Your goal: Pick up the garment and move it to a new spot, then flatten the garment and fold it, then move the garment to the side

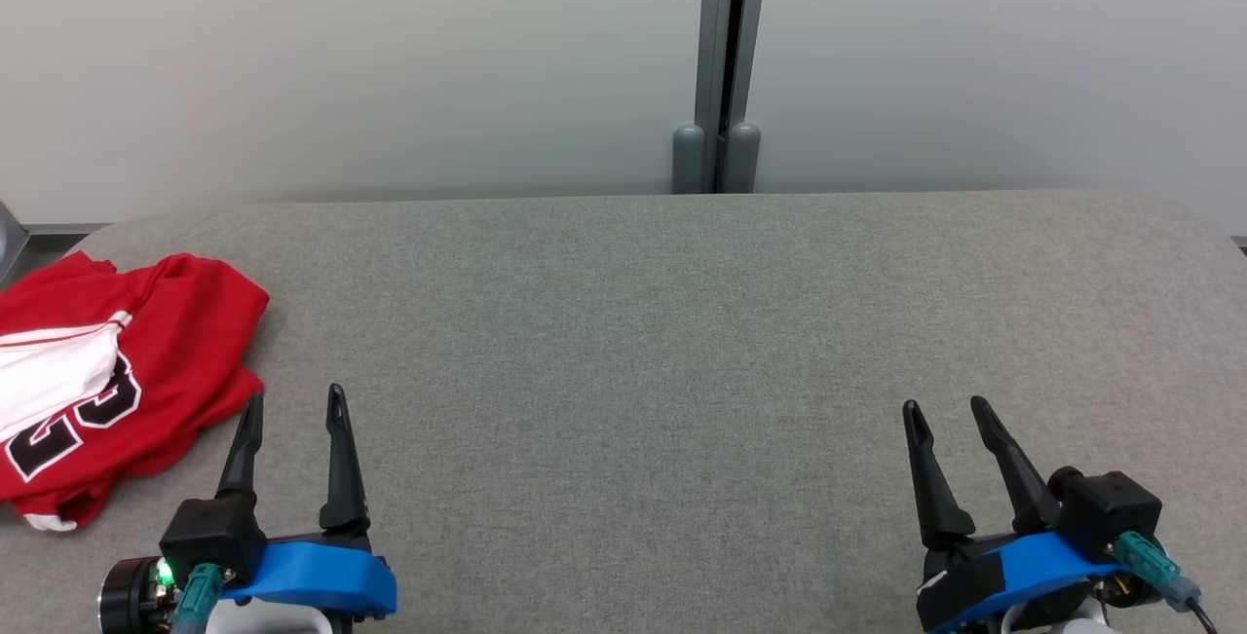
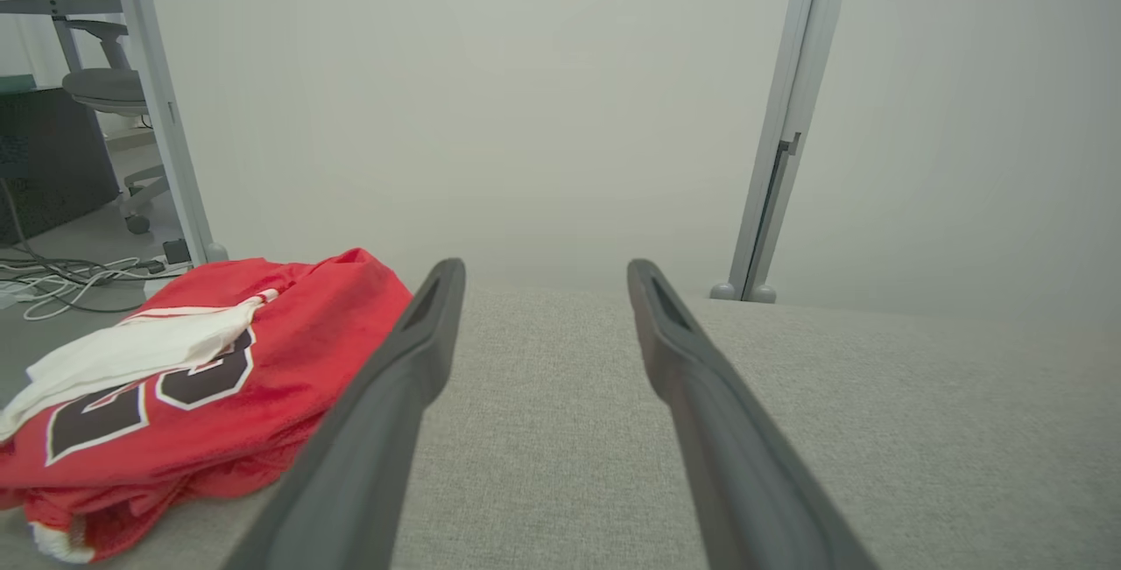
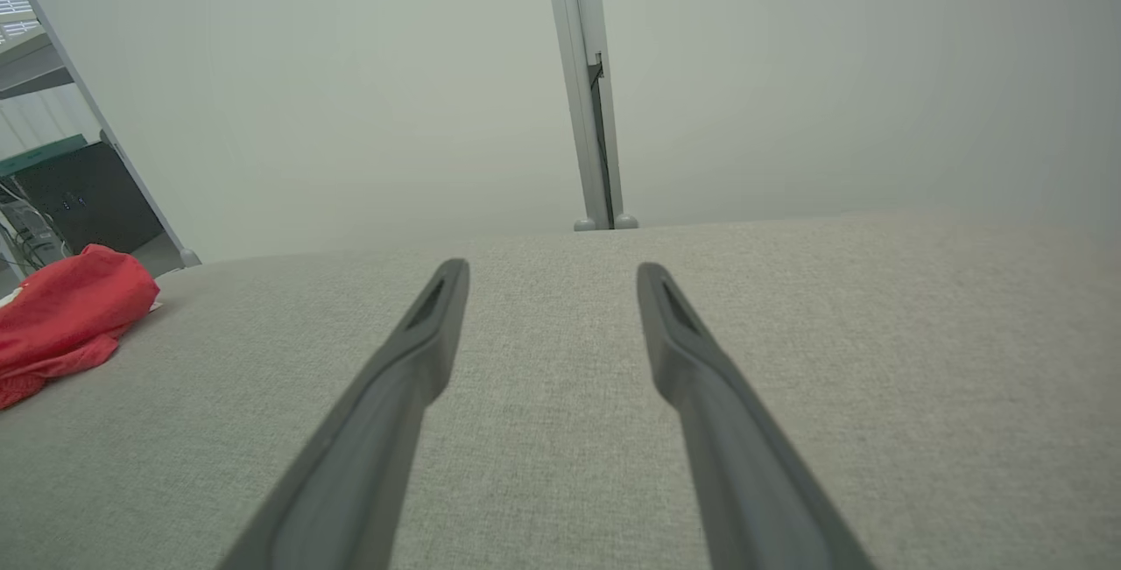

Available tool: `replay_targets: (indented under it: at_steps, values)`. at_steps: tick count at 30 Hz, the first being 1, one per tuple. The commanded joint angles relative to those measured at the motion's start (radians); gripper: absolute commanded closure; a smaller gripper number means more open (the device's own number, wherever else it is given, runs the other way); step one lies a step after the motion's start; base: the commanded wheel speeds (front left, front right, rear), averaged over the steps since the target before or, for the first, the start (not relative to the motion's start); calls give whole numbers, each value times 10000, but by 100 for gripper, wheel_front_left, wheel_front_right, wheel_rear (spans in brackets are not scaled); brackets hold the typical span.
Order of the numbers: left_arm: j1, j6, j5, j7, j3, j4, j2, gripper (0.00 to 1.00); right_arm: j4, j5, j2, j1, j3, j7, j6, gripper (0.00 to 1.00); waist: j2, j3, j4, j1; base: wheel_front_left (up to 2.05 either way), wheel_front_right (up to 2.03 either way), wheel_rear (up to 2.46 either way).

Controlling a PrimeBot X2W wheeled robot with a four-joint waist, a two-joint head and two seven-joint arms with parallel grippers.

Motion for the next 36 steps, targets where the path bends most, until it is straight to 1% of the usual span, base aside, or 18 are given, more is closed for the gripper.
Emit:
replay_targets:
  at_steps: [1, 8, 14, 19, 36]
  values:
    - [-15, 88, 244, -111, -17, -3, 63, 0, 2, -249, -76, -183, -32, -119, 21, 0, 0, -4, 5, 0, 0, 0, 0]
    - [-9, 165, 671, -247, -74, 35, 57, 0, 35, -804, -80, -161, -52, -254, 21, 0, 0, -2, 32, 0, 0, 0, 0]
    - [-1, 125, 783, -354, 72, 191, 26, 0, 102, -1243, -79, -119, -347, -369, 15, 0, 0, -7, 63, 0, 0, 0, 0]
    - [63, 107, 1040, -435, 85, 293, 16, 0, 203, -1510, -80, -141, -338, -447, 16, 0, 0, -16, 54, 0, 0, 0, 0]
    - [-45, -19, 900, -432, 161, 432, -29, 0, 371, -1114, -80, -119, -291, -435, 16, 0, 0, -8, 111, 0, 0, 0, 0]
